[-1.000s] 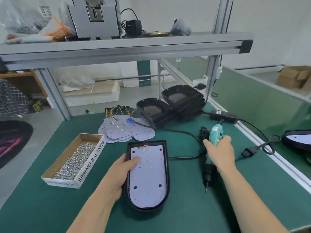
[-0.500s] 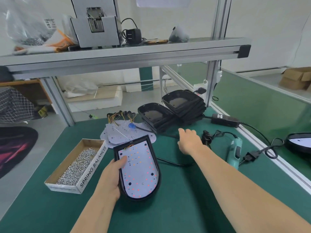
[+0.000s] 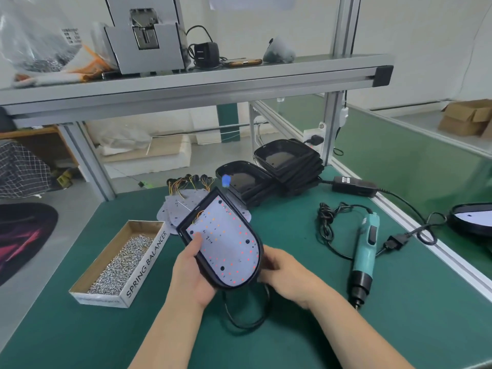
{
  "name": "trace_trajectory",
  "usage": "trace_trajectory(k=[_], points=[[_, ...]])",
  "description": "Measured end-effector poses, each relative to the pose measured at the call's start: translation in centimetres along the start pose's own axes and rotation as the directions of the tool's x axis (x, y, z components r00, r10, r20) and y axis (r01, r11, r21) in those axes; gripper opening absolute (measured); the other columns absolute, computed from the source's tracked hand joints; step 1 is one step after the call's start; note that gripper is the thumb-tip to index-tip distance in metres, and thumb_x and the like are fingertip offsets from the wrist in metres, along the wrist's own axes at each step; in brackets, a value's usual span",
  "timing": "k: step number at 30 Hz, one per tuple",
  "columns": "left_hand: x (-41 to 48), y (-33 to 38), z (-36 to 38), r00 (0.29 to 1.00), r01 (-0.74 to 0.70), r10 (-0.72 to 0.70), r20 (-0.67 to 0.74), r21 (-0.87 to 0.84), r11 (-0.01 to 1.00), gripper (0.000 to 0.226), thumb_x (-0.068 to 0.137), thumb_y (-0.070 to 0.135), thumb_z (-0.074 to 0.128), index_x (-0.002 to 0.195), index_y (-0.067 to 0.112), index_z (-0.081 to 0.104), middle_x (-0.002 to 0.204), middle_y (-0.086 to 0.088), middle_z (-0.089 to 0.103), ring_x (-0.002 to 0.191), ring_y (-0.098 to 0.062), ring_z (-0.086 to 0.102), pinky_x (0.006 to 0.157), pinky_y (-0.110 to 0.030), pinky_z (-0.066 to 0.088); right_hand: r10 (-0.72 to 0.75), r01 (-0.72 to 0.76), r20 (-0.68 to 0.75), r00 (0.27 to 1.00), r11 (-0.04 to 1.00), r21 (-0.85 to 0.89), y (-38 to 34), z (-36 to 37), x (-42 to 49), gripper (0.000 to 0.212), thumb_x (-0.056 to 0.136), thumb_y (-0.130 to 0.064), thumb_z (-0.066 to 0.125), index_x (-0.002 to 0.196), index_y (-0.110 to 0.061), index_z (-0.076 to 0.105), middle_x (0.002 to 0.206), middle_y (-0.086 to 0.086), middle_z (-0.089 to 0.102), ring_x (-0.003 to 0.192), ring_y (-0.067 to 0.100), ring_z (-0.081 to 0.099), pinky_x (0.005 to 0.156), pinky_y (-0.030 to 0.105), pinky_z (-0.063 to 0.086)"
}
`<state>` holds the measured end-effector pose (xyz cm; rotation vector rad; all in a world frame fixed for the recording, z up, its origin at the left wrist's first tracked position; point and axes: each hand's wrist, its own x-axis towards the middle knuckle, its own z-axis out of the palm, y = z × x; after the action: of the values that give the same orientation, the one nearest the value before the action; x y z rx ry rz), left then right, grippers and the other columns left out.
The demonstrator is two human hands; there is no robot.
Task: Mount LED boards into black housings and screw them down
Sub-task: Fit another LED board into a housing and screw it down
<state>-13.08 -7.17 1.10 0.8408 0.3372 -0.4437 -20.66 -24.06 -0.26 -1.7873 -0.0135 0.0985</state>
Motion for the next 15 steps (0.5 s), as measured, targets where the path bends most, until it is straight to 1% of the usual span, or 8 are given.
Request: trace_trajectory(k=[2, 3, 5, 7, 8, 9, 12, 15], points=[[0.0, -0.1, 0.6, 1.000, -0.004, 0.004, 0.020, 0.001, 1.000, 0.036, 0.102, 0.031, 0.051, 0.127, 0.007, 0.063, 0.124, -0.013, 0.069, 0.113, -0.031, 0.065, 0.086, -0.050, 0.050, 0.048, -0.045, 0.051, 0.998, 0.998, -0.053, -0.1, -0.4, -0.4, 0.026, 0.076, -0.006, 0.063, 0.101, -0.013, 0.070, 0.099, 0.008, 0.075, 0.092, 0.015, 0.065, 0.093, 0.043, 0.052], [0.0, -0.1, 0.8, 0.999, -0.012, 0.012, 0.036, 0.011, 1.000, 0.038, 0.102, 0.029, 0.052, 0.132, 0.007, 0.061, 0.128, -0.013, 0.068, 0.117, -0.031, 0.063, 0.091, -0.050, 0.049, 0.079, -0.079, 0.080, 0.994, 0.997, -0.009, -0.1, -0.9, -0.6, 0.023, 0.076, -0.011, 0.063, 0.097, -0.015, 0.072, 0.096, 0.010, 0.075, 0.090, 0.016, 0.067, 0.090, 0.043, 0.052], [0.1, -0.2, 1.1, 0.998, -0.045, 0.043, 0.053, 0.038, 0.998, 0.038, 0.101, 0.022, 0.054, 0.136, 0.008, 0.058, 0.128, -0.012, 0.068, 0.119, -0.031, 0.063, 0.094, -0.049, 0.050, 0.145, -0.189, 0.156, 0.977, 0.927, 0.323, -0.4, -1.8, -0.6, 0.025, 0.084, -0.026, 0.065, 0.105, -0.015, 0.073, 0.098, 0.011, 0.074, 0.090, 0.022, 0.070, 0.085, 0.039, 0.052], [0.1, -0.6, 1.3, 0.995, -0.078, 0.073, 0.071, 0.064, 0.995, 0.036, 0.099, 0.015, 0.056, 0.134, 0.011, 0.059, 0.124, -0.010, 0.071, 0.111, -0.028, 0.067, 0.086, -0.046, 0.054, 0.169, -0.265, 0.208, 0.963, 0.720, 0.642, -0.6, -2.7, -0.4, 0.058, 0.097, -0.056, 0.045, 0.121, -0.009, 0.069, 0.115, 0.015, 0.070, 0.103, 0.032, 0.066, 0.091, 0.048, 0.052], [0.0, -0.8, 1.5, 0.993, -0.092, 0.086, 0.086, 0.072, 0.993, 0.035, 0.098, 0.013, 0.056, 0.133, 0.013, 0.060, 0.122, -0.009, 0.072, 0.107, -0.025, 0.070, 0.083, -0.044, 0.055, 0.150, -0.261, 0.217, 0.964, 0.667, 0.698, -0.8, -2.9, -0.4, 0.071, 0.098, -0.065, 0.035, 0.127, -0.009, 0.067, 0.126, 0.014, 0.067, 0.112, 0.034, 0.063, 0.094, 0.052, 0.052], [-0.1, -1.1, 1.7, 0.991, -0.102, 0.095, 0.097, 0.074, 0.992, 0.034, 0.098, 0.011, 0.056, 0.132, 0.015, 0.060, 0.122, -0.008, 0.072, 0.105, -0.024, 0.071, 0.082, -0.044, 0.055, 0.135, -0.245, 0.209, 0.969, 0.663, 0.708, -1.1, -3.0, -0.5, 0.073, 0.097, -0.068, 0.034, 0.129, -0.012, 0.067, 0.133, 0.012, 0.065, 0.118, 0.033, 0.062, 0.093, 0.052, 0.054], [-0.3, -1.6, 2.5, 0.992, -0.088, 0.083, 0.092, 0.055, 0.995, 0.034, 0.100, 0.011, 0.054, 0.133, 0.014, 0.060, 0.122, -0.011, 0.071, 0.109, -0.030, 0.069, 0.089, -0.050, 0.054, 0.123, -0.212, 0.178, 0.976, 0.707, 0.674, -2.0, -2.5, -0.6, 0.047, 0.093, -0.046, 0.059, 0.127, -0.016, 0.070, 0.130, 0.008, 0.068, 0.106, 0.023, 0.070, 0.079, 0.037, 0.059], [-0.3, -1.9, 3.2, 0.994, -0.026, 0.019, 0.103, 0.062, 0.998, 0.038, 0.102, 0.017, 0.051, 0.138, 0.007, 0.056, 0.128, -0.018, 0.067, 0.118, -0.038, 0.063, 0.099, -0.057, 0.048, 0.090, -0.186, 0.175, 0.980, 0.715, 0.674, -2.2, -2.8, -0.5, 0.056, 0.085, -0.020, 0.067, 0.139, -0.008, 0.057, 0.136, 0.015, 0.064, 0.113, 0.031, 0.065, 0.097, 0.049, 0.052]])
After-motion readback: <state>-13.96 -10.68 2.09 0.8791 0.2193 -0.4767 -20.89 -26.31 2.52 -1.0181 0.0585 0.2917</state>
